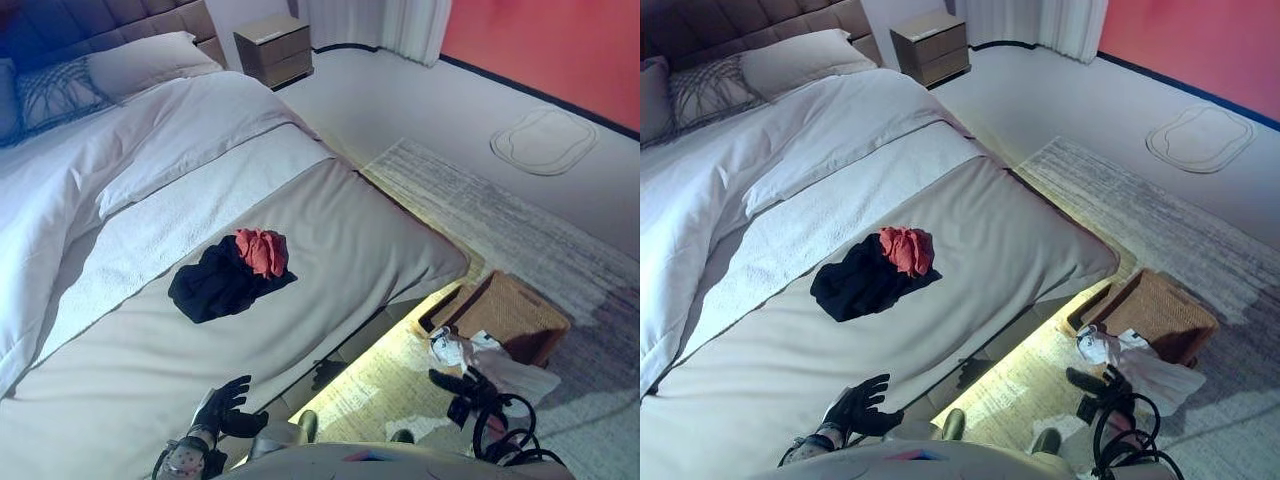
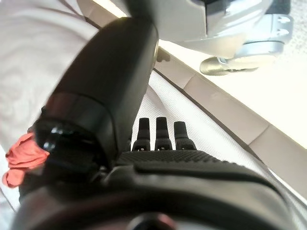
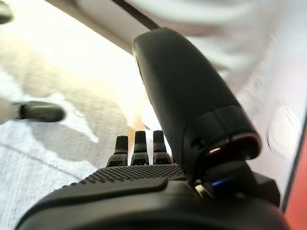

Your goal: Pick up the clothes from the bed and place them into the basket

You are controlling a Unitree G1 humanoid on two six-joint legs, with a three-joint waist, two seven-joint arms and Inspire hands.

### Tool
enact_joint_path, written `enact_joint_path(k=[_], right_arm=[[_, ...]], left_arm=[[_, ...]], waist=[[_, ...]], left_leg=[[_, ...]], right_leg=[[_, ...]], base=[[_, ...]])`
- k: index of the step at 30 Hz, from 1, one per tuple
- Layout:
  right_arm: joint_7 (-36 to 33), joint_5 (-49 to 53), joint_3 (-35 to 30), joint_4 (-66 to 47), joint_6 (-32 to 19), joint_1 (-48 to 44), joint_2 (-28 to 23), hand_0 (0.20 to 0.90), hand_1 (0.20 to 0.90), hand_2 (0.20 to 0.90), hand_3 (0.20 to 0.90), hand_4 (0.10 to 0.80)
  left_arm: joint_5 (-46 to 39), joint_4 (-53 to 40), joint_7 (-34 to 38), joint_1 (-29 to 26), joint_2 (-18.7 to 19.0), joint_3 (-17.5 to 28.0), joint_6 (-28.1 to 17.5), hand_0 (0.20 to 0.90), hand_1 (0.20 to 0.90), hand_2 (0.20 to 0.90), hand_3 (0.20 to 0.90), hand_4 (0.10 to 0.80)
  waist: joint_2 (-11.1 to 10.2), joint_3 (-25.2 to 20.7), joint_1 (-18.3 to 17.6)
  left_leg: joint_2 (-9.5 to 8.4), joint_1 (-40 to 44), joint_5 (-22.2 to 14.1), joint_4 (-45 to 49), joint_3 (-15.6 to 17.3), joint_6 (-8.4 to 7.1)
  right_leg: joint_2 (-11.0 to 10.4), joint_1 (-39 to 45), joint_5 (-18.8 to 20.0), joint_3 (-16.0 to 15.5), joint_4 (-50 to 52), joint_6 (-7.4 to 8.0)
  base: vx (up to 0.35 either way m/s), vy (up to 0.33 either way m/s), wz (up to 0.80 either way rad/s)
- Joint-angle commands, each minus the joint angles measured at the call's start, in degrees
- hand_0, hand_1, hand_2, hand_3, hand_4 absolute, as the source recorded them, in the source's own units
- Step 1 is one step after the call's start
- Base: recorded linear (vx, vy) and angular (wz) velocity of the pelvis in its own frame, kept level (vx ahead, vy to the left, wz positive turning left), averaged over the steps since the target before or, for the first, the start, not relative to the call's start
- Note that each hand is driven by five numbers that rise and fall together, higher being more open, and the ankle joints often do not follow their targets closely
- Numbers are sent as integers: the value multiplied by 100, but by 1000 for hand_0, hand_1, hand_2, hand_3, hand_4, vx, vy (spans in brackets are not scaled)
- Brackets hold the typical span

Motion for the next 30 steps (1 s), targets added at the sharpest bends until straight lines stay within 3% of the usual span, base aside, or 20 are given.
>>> enact_joint_path(k=[1, 6, 9, 10, 11, 12, 13, 16, 22, 24, 25, 26, 27, 28, 29, 30], right_arm=[[194, -530, 247, -154, -224, -233, -172, 900, 900, 900, 900, 800], [130, -1014, 516, -249, -228, -327, -107, 900, 900, 900, 900, 800], [9, -1422, 623, -348, -204, -398, -181, 900, 900, 900, 900, 800], [-54, -1503, 595, -421, -197, -386, -212, 900, 900, 900, 900, 800], [-256, -1453, 473, -550, -174, -326, -280, 900, 900, 900, 900, 800], [-343, -1480, 412, -608, -193, -301, -337, 900, 900, 900, 900, 800], [-423, -1483, 423, -659, -180, -299, -371, 900, 900, 900, 900, 800], [-518, -1842, 409, -722, 89, -355, -418, 900, 900, 900, 900, 800], [-644, -2034, 271, -574, 482, -414, -465, 900, 900, 900, 900, 800], [-771, -1954, 178, -558, 568, -437, -477, 900, 900, 900, 900, 800], [-851, -1876, 59, -572, 549, -422, -507, 900, 900, 900, 900, 800], [-913, -1825, 34, -596, 539, -416, -532, 900, 900, 900, 900, 800], [-936, -1853, 30, -604, 530, -416, -540, 900, 900, 900, 900, 800], [-1019, -1738, 33, -648, 527, -422, -583, 900, 900, 900, 900, 800], [-1086, -1650, 18, -674, 459, -426, -625, 900, 900, 900, 900, 800], [-1144, -1661, -22, -685, 397, -427, -674, 900, 900, 900, 900, 800]], left_arm=[[-258, 32, 22, -338, -81, -39, -115, 900, 900, 900, 900, 800], [-329, 119, 126, -210, -188, 150, -88, 900, 900, 900, 900, 800], [-256, 189, 115, -131, -207, 271, -100, 900, 900, 900, 900, 800], [-230, 190, 67, -160, -188, 264, -63, 900, 900, 900, 900, 800], [-37, 148, -39, -324, -164, 172, 48, 900, 900, 900, 900, 800], [-32, 113, -78, -464, -155, 95, 166, 900, 900, 900, 900, 800], [-36, 95, -52, -546, -157, 33, 217, 900, 900, 900, 900, 800], [-176, 142, 49, -520, -231, 147, 198, 900, 900, 900, 900, 800], [-251, 103, 81, -391, -98, 253, 189, 900, 900, 900, 900, 800], [-111, 63, -13, -427, -32, 227, 213, 900, 900, 900, 900, 800], [52, 8, -31, -481, 64, 144, 277, 900, 900, 900, 900, 800], [72, -28, -28, -498, 135, 101, 305, 900, 900, 900, 900, 800], [48, -41, -15, -503, 157, 90, 324, 900, 900, 900, 900, 800], [20, -100, 23, -534, 254, 5, 365, 900, 900, 900, 900, 800], [-45, -140, 60, -581, 336, -78, 416, 900, 900, 900, 900, 800], [-103, -145, 112, -635, 398, -126, 455, 900, 900, 900, 900, 800]], waist=[[53, -107, 240], [34, -41, 427], [11, 1, 483], [-13, 24, 395], [-86, 99, 95], [-133, 148, -66], [-122, 192, -105], [-116, 173, -141], [-190, -63, -17], [-245, -78, -16], [-247, -65, -90], [-239, -31, -160], [-245, -23, -177], [-239, 53, -326], [-212, 99, -413], [-258, 154, -484]], left_leg=[[-1, -517, 256, -107, 240, -142], [109, -638, 378, -90, 219, -285], [269, -783, 480, -18, 624, -376], [360, -873, 450, 197, 1139, -395], [713, -925, 411, 756, 2709, -470], [877, -956, 394, 1085, 3282, -423], [935, -1069, 470, 1097, 3355, -451], [731, -917, 234, 705, 3406, -244], [300, -529, 33, 264, 3292, 227], [104, -459, -107, 244, 3183, 429], [-65, -337, -246, 187, 3022, 640], [-125, -276, -327, 169, 2896, 739], [-145, -265, -351, 167, 2866, 764], [-100, -216, -381, 140, 2651, 770], [35, -312, -248, 177, 2557, 724], [49, -331, -229, 187, 2365, 663]], right_leg=[[185, 415, -804, -188, 351, -52], [259, 519, -854, -270, 298, -93], [253, 586, -838, -494, 271, -80], [204, 598, -776, -668, 242, -58], [104, 699, -745, -1163, 253, -3], [18, 703, -702, -1403, 301, -4], [13, 740, -722, -1443, 381, 32], [-132, 696, -823, -1402, 743, 140], [-336, 850, -945, -1222, 1409, 232], [-613, 699, -779, -1102, 2150, 389], [-1005, 342, -278, -768, 3350, 671], [-1104, 30, -55, -448, 3898, 780], [-1137, -57, -6, -374, 3985, 804], [-926, -407, -124, 158, 3966, 728], [-669, -530, -195, 207, 3537, 511], [-563, -595, -250, 362, 3101, 482]], base=[[-26, -12, 11], [-5, 6, 8], [-16, 67, 19], [-59, 49, 73], [-111, 54, 146], [-75, 52, 248], [-46, 74, 243], [91, 196, 147], [193, 134, 22], [199, 156, 57], [211, 154, 73], [190, 118, 78], [119, -67, 116], [28, -218, 125], [31, -360, 128], [3, -355, 80]])
